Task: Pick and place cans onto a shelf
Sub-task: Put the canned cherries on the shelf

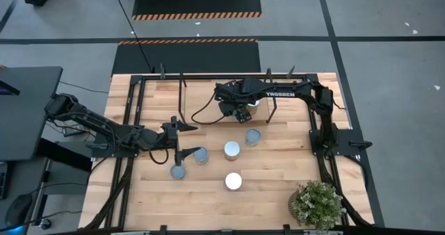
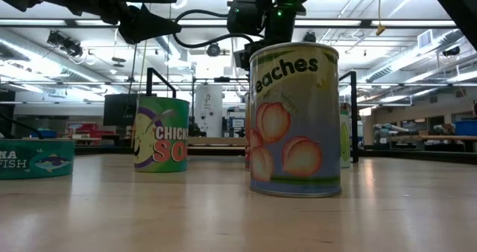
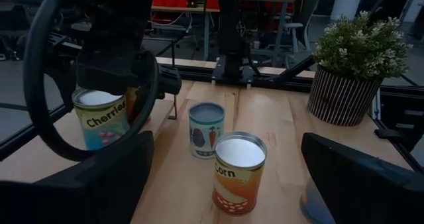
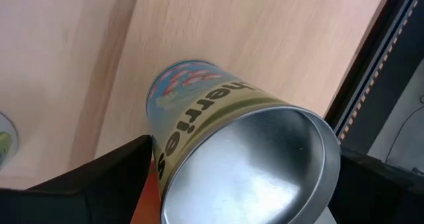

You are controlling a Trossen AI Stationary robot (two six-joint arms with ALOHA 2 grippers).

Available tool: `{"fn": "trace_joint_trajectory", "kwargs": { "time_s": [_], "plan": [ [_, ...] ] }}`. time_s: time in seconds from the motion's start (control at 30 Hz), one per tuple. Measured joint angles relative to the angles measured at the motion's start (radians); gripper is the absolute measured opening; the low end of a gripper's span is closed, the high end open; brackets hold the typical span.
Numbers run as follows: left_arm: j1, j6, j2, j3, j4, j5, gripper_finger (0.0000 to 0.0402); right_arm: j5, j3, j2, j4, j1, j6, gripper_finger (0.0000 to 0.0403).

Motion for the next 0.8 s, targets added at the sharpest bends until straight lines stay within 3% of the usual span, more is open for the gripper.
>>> {"fn": "trace_joint_trajectory", "kwargs": {
  "time_s": [0.8],
  "plan": [
    [0.0, -0.007, 0.0, 0.0, -0.007, 0.0, 0.0389, -0.019, 0.115, -0.002, -0.072, 0.008, 0.024, 0.04]
  ]
}}
